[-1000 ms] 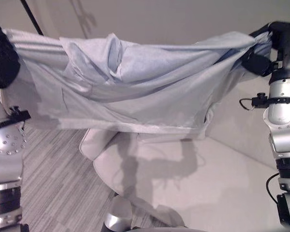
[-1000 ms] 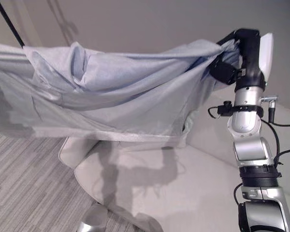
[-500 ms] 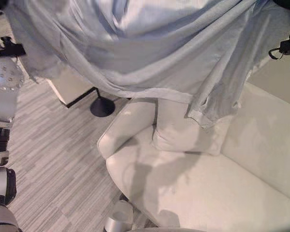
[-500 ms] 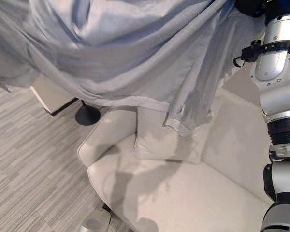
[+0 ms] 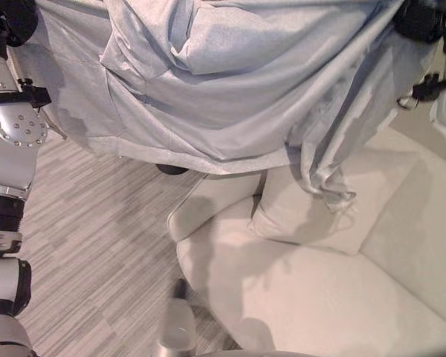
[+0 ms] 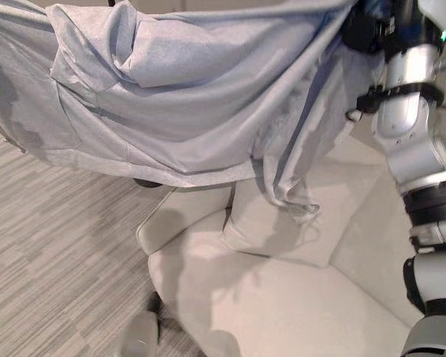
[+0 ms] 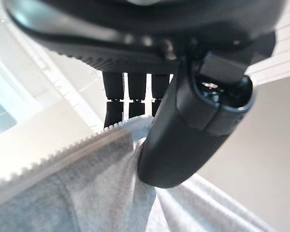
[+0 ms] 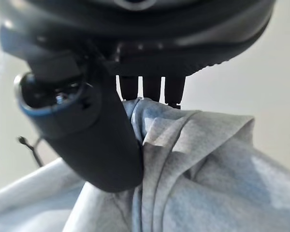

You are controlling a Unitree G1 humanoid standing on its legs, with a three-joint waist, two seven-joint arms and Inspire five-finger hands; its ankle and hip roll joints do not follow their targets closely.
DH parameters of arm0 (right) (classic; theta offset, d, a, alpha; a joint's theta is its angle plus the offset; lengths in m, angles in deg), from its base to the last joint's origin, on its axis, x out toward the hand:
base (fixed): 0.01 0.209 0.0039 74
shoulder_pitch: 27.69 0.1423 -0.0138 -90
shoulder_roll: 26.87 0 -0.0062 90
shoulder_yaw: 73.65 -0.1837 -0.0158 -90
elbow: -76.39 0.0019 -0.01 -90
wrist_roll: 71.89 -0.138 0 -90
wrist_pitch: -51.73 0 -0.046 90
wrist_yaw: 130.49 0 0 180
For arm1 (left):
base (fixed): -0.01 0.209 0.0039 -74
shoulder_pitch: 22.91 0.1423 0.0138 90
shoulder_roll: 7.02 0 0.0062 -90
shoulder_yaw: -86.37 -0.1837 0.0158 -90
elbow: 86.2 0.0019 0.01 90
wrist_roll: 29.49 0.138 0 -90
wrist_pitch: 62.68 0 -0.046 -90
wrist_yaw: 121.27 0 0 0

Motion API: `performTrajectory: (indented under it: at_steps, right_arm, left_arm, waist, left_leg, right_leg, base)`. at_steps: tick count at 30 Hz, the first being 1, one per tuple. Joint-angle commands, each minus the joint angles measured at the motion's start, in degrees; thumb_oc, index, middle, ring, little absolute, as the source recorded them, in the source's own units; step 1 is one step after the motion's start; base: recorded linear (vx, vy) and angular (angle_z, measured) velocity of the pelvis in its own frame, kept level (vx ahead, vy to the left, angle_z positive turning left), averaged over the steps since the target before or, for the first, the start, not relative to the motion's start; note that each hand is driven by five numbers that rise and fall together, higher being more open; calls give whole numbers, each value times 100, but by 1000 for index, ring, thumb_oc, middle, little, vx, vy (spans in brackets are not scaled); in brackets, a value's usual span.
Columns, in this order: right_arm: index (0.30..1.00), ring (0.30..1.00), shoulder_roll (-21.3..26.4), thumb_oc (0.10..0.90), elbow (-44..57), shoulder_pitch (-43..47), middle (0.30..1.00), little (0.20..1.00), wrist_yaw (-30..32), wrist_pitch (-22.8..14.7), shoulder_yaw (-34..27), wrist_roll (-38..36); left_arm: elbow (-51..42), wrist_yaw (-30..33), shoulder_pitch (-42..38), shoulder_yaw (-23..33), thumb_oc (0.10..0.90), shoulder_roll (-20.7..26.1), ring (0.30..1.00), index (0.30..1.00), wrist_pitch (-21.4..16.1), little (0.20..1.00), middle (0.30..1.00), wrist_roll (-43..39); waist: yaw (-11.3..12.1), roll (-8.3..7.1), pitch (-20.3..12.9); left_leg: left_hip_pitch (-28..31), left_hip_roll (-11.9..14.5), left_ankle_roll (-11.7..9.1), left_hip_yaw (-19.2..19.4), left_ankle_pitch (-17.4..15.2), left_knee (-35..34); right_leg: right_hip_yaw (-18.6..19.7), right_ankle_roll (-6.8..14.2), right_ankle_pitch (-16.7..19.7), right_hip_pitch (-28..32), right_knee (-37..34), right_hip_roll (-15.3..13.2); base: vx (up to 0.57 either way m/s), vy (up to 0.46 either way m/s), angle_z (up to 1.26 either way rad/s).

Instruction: Hang the clothes on the sofa on the clothes rack.

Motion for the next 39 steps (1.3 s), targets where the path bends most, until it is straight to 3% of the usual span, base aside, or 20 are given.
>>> performTrajectory:
  at_steps: [1, 2, 4, 5, 6, 7, 10, 13, 15, 17, 18, 20, 23, 24, 26, 28, 30, 32, 36, 39]
  right_arm:
    - [300, 300, 410, 400, 25, 162, 300, 300, 232, 42, -553, 42]
    - [300, 300, 399, 400, 88, -156, 300, 300, 228, 101, -777, 90]
    - [300, 300, 357, 400, 157, -344, 300, 300, 269, 187, -969, 180]
    - [300, 300, 349, 400, 193, -583, 300, 300, 250, 217, -1122, 168]
    - [300, 300, 470, 400, 197, -704, 300, 300, 285, 161, -1208, 128]
    - [300, 300, 487, 400, 195, -730, 300, 300, 286, 153, -1249, 122]
    - [300, 300, 740, 400, 341, -871, 300, 300, 286, 71, -1509, 44]
    - [300, 300, 889, 400, 321, -1136, 300, 300, 319, -29, -1783, -44]
    - [300, 300, 952, 400, 434, -1377, 300, 300, 313, -62, -2070, -16]
    - [300, 300, 990, 400, 612, -1591, 300, 300, 238, -30, -2294, 69]
    - [300, 300, 1028, 400, 729, -1881, 300, 300, 271, -61, -2556, 98]
    - [300, 300, 1141, 400, 912, -2309, 300, 300, 195, 14, -2995, 186]
    - [300, 300, 1176, 400, 1143, -2797, 300, 300, 233, -38, -3464, 148]
    - [300, 300, 1272, 400, 1178, -2905, 300, 300, 232, -60, -3580, 127]
    - [300, 300, 1334, 400, 1242, -2856, 300, 300, 237, -36, -3611, 126]
    - [300, 300, 1240, 400, 1232, -2816, 300, 300, 244, 48, -3522, 215]
    - [300, 300, 1224, 400, 1329, -2750, 300, 300, 197, 83, -3417, 251]
    - [300, 300, 1203, 400, 1350, -2649, 300, 300, 190, 75, -3325, 276]
    - [300, 300, 1161, 400, 1328, -2436, 300, 300, 243, 33, -3133, 259]
    - [300, 300, 1091, 400, 1156, -2172, 300, 300, 239, 75, -2845, 182]
  left_arm:
    - [-245, -33, -304, 305, 400, 84, 300, 300, -232, 300, 300, -139]
    - [-316, -94, -288, 184, 400, 36, 300, 300, -257, 300, 300, -151]
    - [-420, -89, -303, 108, 400, 29, 300, 300, -189, 300, 300, -96]
    - [-463, -155, -338, 21, 400, -38, 300, 300, -180, 300, 300, -105]
    - [-413, -217, -509, -180, 400, -124, 300, 300, -169, 300, 300, -137]
    - [-384, -212, -573, -226, 400, -136, 300, 300, -174, 300, 300, -142]
    - [-369, -355, -898, -495, 400, -323, 300, 300, -98, 300, 300, -42]
    - [-353, -483, -865, -544, 400, -580, 300, 300, -56, 300, 300, -46]
    - [-368, -566, -740, -479, 400, -744, 300, 300, -10, 300, 300, 11]
    - [-530, -666, -636, -459, 400, -753, 300, 300, 27, 300, 300, 164]
    - [-670, -685, -522, -400, 400, -863, 300, 300, -18, 300, 300, 309]
    - [-774, -759, -448, -477, 400, -1094, 300, 300, 21, 300, 300, 422]
    - [-782, -739, -477, -609, 400, -1366, 300, 300, -104, 300, 300, 430]
    - [-762, -737, -454, -615, 400, -1490, 300, 300, -160, 300, 300, 374]
    - [-782, -715, -449, -545, 400, -1480, 300, 300, -122, 300, 300, 449]
    - [-843, -674, -266, -273, 400, -1410, 300, 300, -74, 300, 300, 380]
    - [-836, -614, -260, -177, 400, -1343, 300, 300, -30, 300, 300, 377]
    - [-888, -614, -258, -180, 400, -1307, 300, 300, -13, 300, 300, 397]
    - [-1013, -493, -2, -68, 400, -996, 300, 300, 10, 300, 300, 405]
    - [-1143, -490, 98, -48, 400, -803, 300, 300, -8, 300, 300, 313]
  waist:
    - [45, 13, -964]
    - [53, -116, -972]
    - [3, -106, -907]
    - [-185, -45, -861]
    - [-383, 127, -787]
    - [-364, 121, -776]
    - [-780, 293, -533]
    - [-1105, 148, -350]
    - [-1287, 37, -304]
    - [-1353, -8, -399]
    - [-1468, 3, -484]
    - [-1653, 23, -736]
    - [-1908, 240, -878]
    - [-2040, 431, -815]
    - [-1918, 366, -643]
    - [-1676, 189, -504]
    - [-1498, 93, -469]
    - [-1406, 21, -447]
    - [-1087, 44, -387]
    - [-1026, 158, -426]
  left_leg:
    - [1161, 97, -807, 314, -604, -1396]
    - [1213, -239, -624, 343, -693, -1396]
    - [1415, -720, -329, 325, -929, -1396]
    - [1475, -995, -180, 185, -972, -1396]
    - [1662, -1326, 25, -112, -1087, -1396]
    - [1640, -1324, 26, -117, -1061, -1396]
    - [1966, -1545, 173, -612, -1153, -1396]
    - [2527, -2015, 248, -1053, -1429, -1396]
    - [2770, -2394, 272, -1300, -1505, -1396]
    - [2965, -2573, 277, -1495, -1668, -1396]
    - [3025, -2571, 285, -1576, -1770, -1396]
    - [3323, -2462, 193, -1790, -2036, -1396]
    - [3431, -2205, -220, -1603, -1741, -973]
    - [3132, -1988, -736, -915, -1287, 191]
    - [2221, -1927, -1099, -282, -874, 2066]
    - [1126, -1534, -843, 294, -1144, 3097]
    - [918, -1199, -329, 436, -1757, 2126]
    - [1059, -1163, -191, 459, -1807, 1408]
    - [817, -895, -305, -318, -1068, -1157]
    - [394, -951, -490, -690, -900, -1396]
  right_leg:
    - [-610, 824, 2094, -726, -748, -1430]
    - [-700, 837, 3020, -680, -738, -1843]
    - [-670, 746, 3281, -785, -244, -2141]
    - [-153, 563, 3246, -945, 209, -1983]
    - [481, 343, 2678, -1193, 754, -1449]
    - [494, 321, 2636, -1257, 847, -1457]
    - [1195, -123, 1245, -1948, 1035, -109]
    - [1527, -18, 1370, -2848, 371, 1287]
    - [1317, 159, 1705, -3223, -280, 1781]
    - [598, 212, 1837, -3162, -739, 1720]
    - [471, 1, 1571, -2949, -748, 1676]
    - [636, -260, 1610, -2700, -748, 1687]
    - [431, -268, 1642, -2421, -748, 1517]
    - [385, -297, 1470, -2075, -748, 1418]
    - [590, -402, 1285, -1764, -748, 1307]
    - [823, -446, 1071, -1366, -748, 1091]
    - [1018, -380, 1023, -1245, -748, 935]
    - [1104, -336, 1026, -1209, -748, 819]
    - [1416, -259, 609, -898, -748, 742]
    - [1710, -217, 486, -682, -748, 742]
  base:
    - [281, 803, 48]
    - [289, 764, 47]
    - [283, 729, 31]
    - [452, 931, 5]
    - [336, 682, 31]
    - [387, 644, 87]
    - [320, 315, 65]
    - [455, 252, 79]
    - [474, 297, 51]
    - [464, 211, 140]
    - [486, 90, 149]
    - [553, 14, 106]
    - [473, 138, 112]
    - [330, 226, 117]
    - [334, 162, 79]
    - [392, 33, 40]
    - [361, 107, -19]
    - [211, 120, -47]
    - [291, 142, -38]
    - [446, 296, -40]
